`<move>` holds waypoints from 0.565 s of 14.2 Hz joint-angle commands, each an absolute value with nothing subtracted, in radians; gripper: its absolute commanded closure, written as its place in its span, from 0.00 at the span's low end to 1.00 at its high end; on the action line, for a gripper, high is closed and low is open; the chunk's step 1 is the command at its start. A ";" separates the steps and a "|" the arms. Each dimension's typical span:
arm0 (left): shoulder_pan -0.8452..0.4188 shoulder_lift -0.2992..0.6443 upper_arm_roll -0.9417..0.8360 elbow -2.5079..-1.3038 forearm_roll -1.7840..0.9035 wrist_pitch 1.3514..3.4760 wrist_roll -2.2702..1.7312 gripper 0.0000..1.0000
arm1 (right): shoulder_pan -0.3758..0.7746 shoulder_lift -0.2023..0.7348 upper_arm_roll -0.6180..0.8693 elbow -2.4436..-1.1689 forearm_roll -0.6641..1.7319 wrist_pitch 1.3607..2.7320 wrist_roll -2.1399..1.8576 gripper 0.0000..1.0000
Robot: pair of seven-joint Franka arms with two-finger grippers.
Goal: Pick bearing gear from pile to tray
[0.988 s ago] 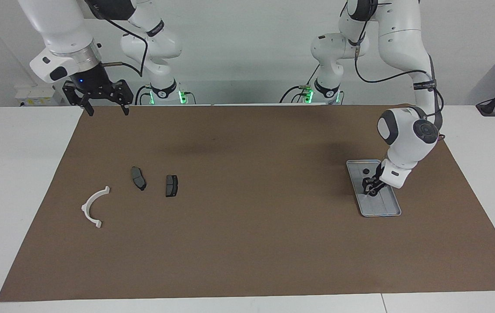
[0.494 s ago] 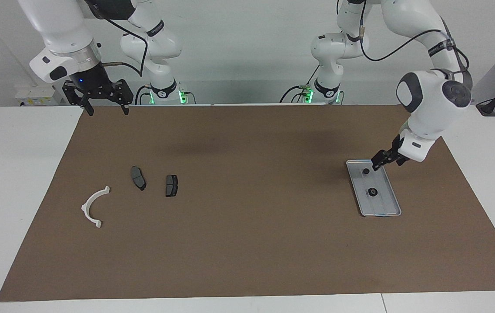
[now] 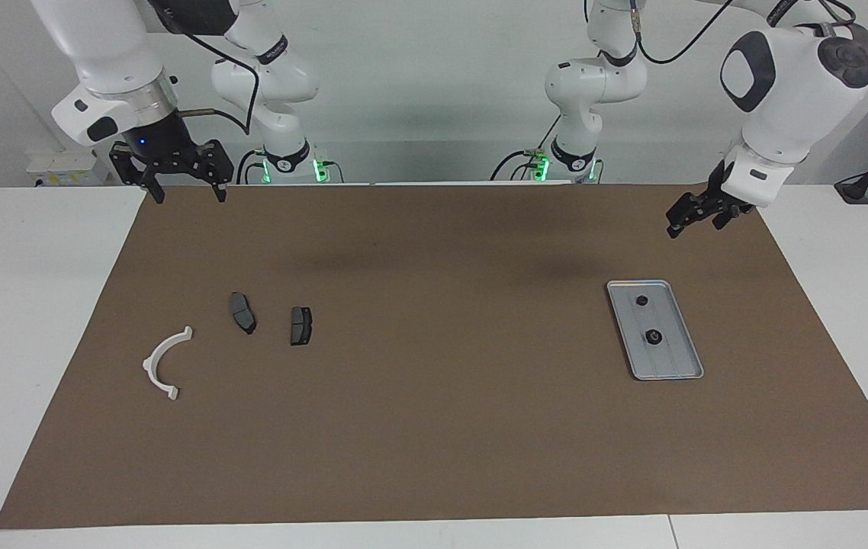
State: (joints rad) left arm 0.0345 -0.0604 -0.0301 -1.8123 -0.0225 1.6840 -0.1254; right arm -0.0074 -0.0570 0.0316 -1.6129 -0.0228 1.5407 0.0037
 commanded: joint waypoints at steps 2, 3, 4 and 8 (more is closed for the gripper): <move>0.034 -0.071 -0.028 -1.831 -0.035 1.689 -0.101 0.00 | -0.017 -0.071 0.032 -1.634 -0.009 1.557 -0.011 0.00; 0.034 -0.071 -0.026 -1.833 -0.035 1.686 -0.092 0.00 | -0.017 -0.071 0.032 -1.634 -0.009 1.557 -0.011 0.00; 0.032 -0.064 -0.026 -1.822 -0.035 1.681 -0.068 0.00 | -0.017 -0.071 0.032 -1.635 -0.009 1.555 -0.009 0.00; 0.038 -0.008 -0.031 -1.673 -0.022 1.611 -0.058 0.00 | -0.014 -0.072 0.032 -1.635 -0.009 1.555 -0.009 0.00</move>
